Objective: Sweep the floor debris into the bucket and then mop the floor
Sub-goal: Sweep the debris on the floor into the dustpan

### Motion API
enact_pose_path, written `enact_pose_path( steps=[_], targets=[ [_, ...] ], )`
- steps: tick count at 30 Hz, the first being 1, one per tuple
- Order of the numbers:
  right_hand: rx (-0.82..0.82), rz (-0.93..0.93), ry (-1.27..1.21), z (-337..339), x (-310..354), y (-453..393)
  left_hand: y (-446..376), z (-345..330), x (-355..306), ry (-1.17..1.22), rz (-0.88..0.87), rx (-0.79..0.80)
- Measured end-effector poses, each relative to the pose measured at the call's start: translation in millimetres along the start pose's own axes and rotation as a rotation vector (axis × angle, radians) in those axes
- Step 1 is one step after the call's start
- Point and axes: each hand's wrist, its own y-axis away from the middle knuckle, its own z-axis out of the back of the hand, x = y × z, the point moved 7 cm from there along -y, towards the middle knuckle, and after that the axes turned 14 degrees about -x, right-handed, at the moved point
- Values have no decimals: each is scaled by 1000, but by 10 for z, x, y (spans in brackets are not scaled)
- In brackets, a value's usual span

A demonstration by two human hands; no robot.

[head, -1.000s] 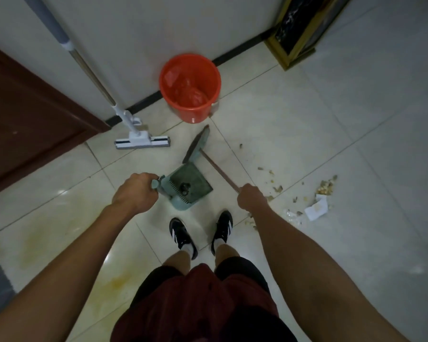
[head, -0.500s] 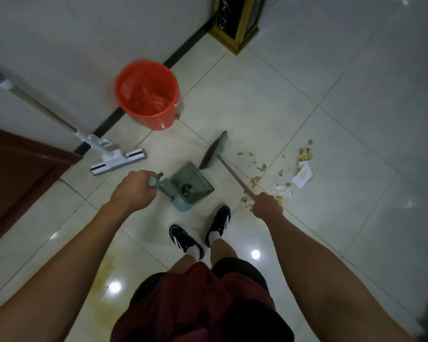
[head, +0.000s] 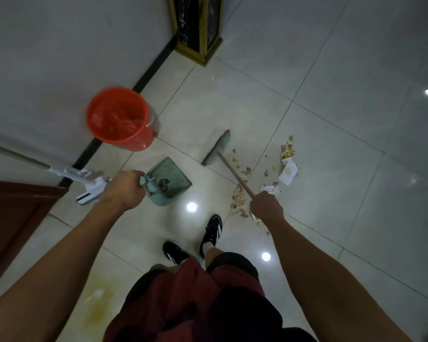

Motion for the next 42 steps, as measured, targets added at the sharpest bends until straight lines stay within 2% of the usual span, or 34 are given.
enact_pose_path(
  steps=[5, 15, 20, 28, 34, 42],
  targets=[
    [-2, 36, -103, 74, 473, -215, -119, 78, 64, -19, 43, -34],
    [49, 95, -208, -344, 1742, -480, -417, 211, 839, 36, 157, -42],
    [55, 135, -225, -443, 2518, -637, -594, 329, 1216, 74, 200, -31],
    [43, 196, -181, -608, 3514, -791, -908, 420, 1693, -32, 202, 17],
    [30, 252, -48, -691, 3593, -632, -1032, 426, 1829, 4, 230, 23],
    [38, 337, 142, -778, 3058, -278, -857, 387, 1843, 41, 244, -33]
  ],
)
